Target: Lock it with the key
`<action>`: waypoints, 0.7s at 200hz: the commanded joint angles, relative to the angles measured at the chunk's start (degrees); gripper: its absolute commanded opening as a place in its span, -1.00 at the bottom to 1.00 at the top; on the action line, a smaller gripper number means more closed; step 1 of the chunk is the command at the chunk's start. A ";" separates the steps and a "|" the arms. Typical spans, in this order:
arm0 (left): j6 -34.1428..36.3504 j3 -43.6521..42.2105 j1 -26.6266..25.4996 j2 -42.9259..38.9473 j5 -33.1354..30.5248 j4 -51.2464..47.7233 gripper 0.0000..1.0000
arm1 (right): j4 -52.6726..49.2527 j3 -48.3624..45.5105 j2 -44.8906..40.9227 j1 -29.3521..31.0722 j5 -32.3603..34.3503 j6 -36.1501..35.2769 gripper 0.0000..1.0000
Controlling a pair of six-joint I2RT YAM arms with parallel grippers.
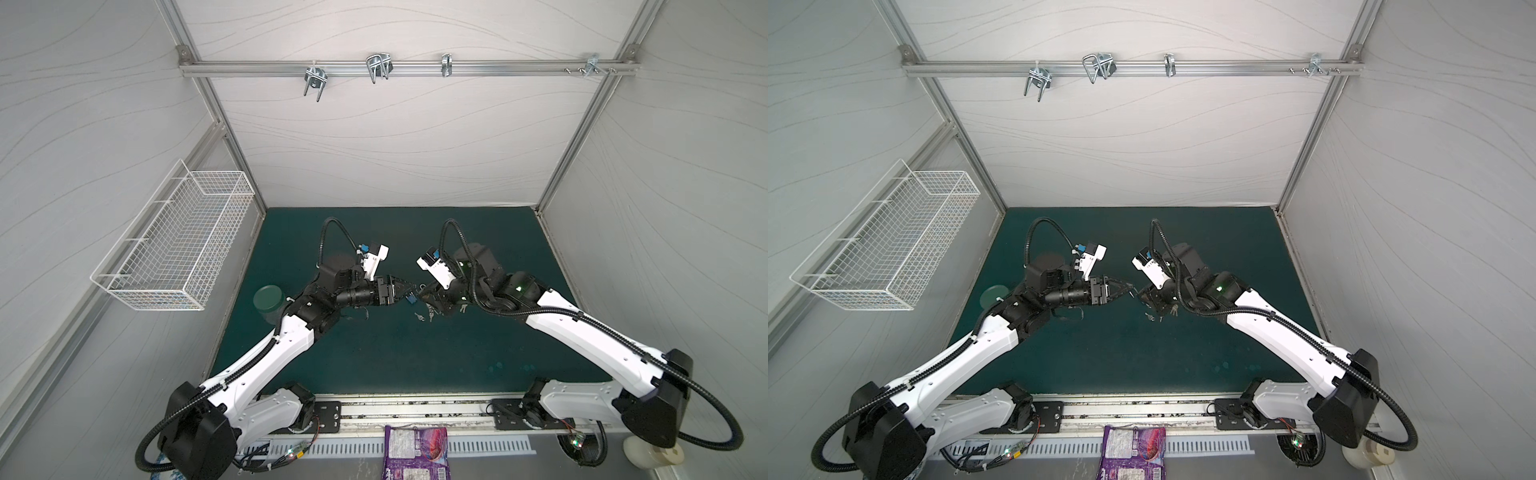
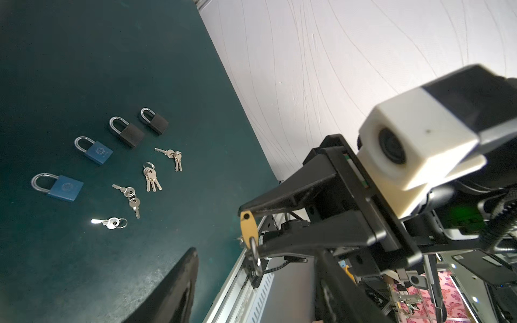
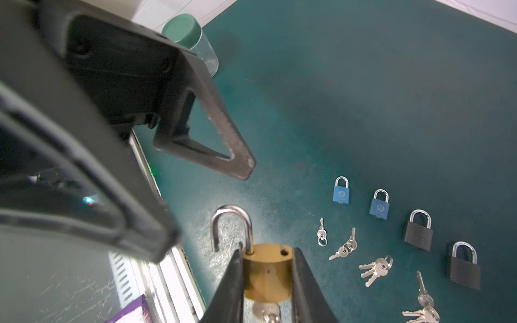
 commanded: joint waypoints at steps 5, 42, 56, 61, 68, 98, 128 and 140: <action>0.15 1.25 -1.21 0.92 1.16 3.21 0.13 | -1.02 1.26 0.28 0.20 -1.95 -2.10 -1.00; 0.65 1.37 -1.49 1.96 0.69 2.64 -0.16 | -0.65 1.69 1.00 0.43 -1.90 -2.05 -1.00; 0.46 1.26 -1.64 2.26 0.66 2.74 -0.27 | -0.11 1.75 1.26 0.44 -1.92 -2.05 -1.00; 0.46 1.13 -1.61 2.27 0.68 2.83 -0.33 | 0.18 1.75 1.19 0.41 -1.84 -2.05 -1.00; 0.51 1.14 -1.69 2.44 0.64 2.79 -0.41 | 0.40 1.83 1.30 0.44 -1.75 -1.88 -1.00; 0.64 2.25 -1.72 2.55 -0.64 0.94 -0.73 | 1.62 2.05 0.95 0.41 -0.96 -1.37 -1.00; 1.43 4.94 -1.74 1.54 -2.33 -1.59 -1.00 | 4.27 2.20 -0.67 0.45 0.25 -0.54 -1.00; 0.45 5.52 -1.64 0.85 -3.78 -1.43 -1.00 | 5.32 2.42 -1.73 0.27 0.97 -0.42 -0.90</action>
